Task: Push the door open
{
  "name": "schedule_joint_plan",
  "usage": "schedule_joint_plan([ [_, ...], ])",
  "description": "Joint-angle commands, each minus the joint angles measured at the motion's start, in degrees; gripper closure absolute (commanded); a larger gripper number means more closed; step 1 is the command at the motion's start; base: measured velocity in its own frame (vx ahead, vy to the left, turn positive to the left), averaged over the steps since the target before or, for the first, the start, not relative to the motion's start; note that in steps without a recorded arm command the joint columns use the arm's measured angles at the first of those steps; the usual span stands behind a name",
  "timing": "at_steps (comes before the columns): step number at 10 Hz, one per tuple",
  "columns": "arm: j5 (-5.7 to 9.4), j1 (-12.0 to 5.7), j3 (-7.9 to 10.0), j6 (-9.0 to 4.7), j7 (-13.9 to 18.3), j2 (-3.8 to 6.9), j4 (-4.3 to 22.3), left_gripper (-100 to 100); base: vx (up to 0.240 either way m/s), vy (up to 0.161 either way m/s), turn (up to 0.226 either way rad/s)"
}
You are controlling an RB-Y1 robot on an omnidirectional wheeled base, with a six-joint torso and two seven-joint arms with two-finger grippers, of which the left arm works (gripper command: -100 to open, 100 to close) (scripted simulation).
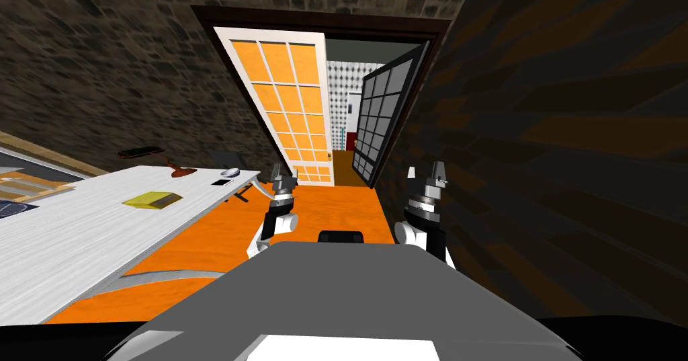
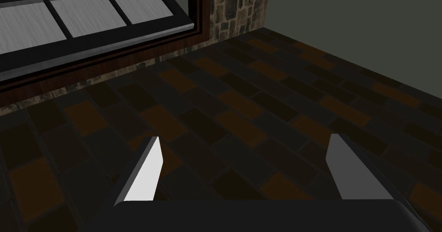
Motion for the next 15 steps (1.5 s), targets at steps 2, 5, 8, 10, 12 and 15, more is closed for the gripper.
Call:
schedule_joint_plan([
  [2, 1.50, -0.98, -0.11, -1.05, 2.34, 0.21, 3.19, -100, 0.084, 0.015, -0.089],
  [5, 3.25, -2.08, -0.28, -2.25, 5.02, 0.39, 6.91, -100, 0.092, 0.035, -0.114],
  [8, 5.06, -3.21, -0.44, -3.50, 7.79, 0.53, 10.76, -100, 0.088, 0.043, -0.111],
  [10, 6.30, -3.98, -0.56, -4.36, 9.69, 0.59, 13.41, -100, 0.098, 0.036, -0.107],
  [12, 7.54, -4.76, -0.67, -5.21, 11.59, 0.66, 16.05, -100, 0.094, 0.056, -0.116],
  [15, 9.46, -5.96, -0.85, -6.53, 14.52, 0.65, 20.13, -100, 0.090, 0.044, -0.120],
])
